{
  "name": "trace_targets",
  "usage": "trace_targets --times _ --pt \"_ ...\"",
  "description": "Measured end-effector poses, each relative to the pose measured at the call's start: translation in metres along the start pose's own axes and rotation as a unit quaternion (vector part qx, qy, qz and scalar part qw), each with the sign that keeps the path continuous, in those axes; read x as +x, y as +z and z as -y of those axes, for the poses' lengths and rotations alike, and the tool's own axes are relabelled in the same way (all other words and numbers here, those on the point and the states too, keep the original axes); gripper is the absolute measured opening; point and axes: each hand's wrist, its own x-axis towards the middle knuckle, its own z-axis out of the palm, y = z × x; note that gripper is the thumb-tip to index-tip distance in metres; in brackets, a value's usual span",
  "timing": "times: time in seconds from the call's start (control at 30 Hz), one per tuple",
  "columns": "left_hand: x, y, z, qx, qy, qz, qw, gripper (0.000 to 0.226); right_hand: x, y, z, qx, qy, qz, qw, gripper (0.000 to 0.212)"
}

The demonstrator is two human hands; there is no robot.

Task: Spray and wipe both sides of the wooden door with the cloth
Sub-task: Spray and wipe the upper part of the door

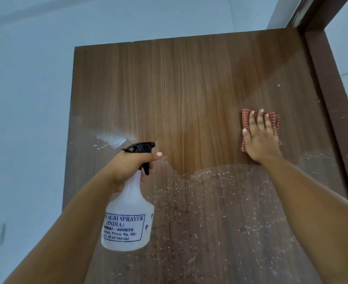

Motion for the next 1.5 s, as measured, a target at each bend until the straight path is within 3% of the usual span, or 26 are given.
trace_targets --times 0.13,0.3,0.37,0.47,0.53,0.6,0.67,0.73,0.83,0.93,1.0,1.37,1.5 --pt "-0.013 -0.018 0.01 -0.013 -0.036 -0.011 0.999 0.028 -0.015 0.014 0.038 0.05 0.067 -0.033 0.996 0.06" --pt "-0.028 -0.041 0.012 -0.045 -0.036 -0.049 0.997 0.026 -0.045 0.039 0.116 0.066 0.076 -0.04 0.994 0.066" --pt "-0.032 -0.048 0.013 -0.032 -0.032 -0.058 0.997 0.024 -0.06 0.056 0.158 0.041 0.009 -0.03 0.999 0.069" --pt "-0.032 -0.056 0.016 -0.016 -0.031 -0.062 0.997 0.022 -0.095 0.088 0.217 0.008 -0.165 -0.016 0.986 0.069" --pt "-0.032 -0.06 0.017 0.003 -0.034 -0.057 0.998 0.021 -0.117 0.102 0.243 -0.011 -0.298 0.034 0.954 0.066" --pt "-0.031 -0.065 0.017 0.02 -0.036 -0.058 0.997 0.023 -0.124 0.102 0.253 -0.06 -0.427 0.097 0.897 0.061" --pt "-0.028 -0.069 0.016 0.03 -0.039 -0.065 0.997 0.027 -0.113 0.093 0.246 -0.102 -0.489 0.094 0.861 0.057" --pt "-0.028 -0.074 0.015 0.034 -0.032 -0.067 0.997 0.029 -0.092 0.085 0.231 -0.1 -0.433 0.02 0.896 0.057" --pt "-0.03 -0.083 0.021 0.025 -0.027 -0.067 0.997 0.031 -0.057 0.07 0.187 -0.029 -0.18 -0.071 0.981 0.06" --pt "-0.031 -0.087 0.032 0.025 -0.021 -0.062 0.998 0.028 -0.044 0.06 0.141 0.053 0.052 -0.086 0.994 0.06" --pt "-0.032 -0.09 0.038 0.03 -0.02 -0.059 0.998 0.028 -0.052 0.064 0.146 0.094 0.132 -0.096 0.982 0.06" --pt "-0.018 -0.115 0.068 0.034 -0.041 -0.08 0.995 0.03 -0.066 0.092 0.197 0.11 0.105 -0.142 0.978 0.058" --pt "-0.01 -0.126 0.078 0.022 -0.041 -0.085 0.995 0.03 -0.063 0.1 0.242 0.12 0.027 -0.151 0.981 0.058"
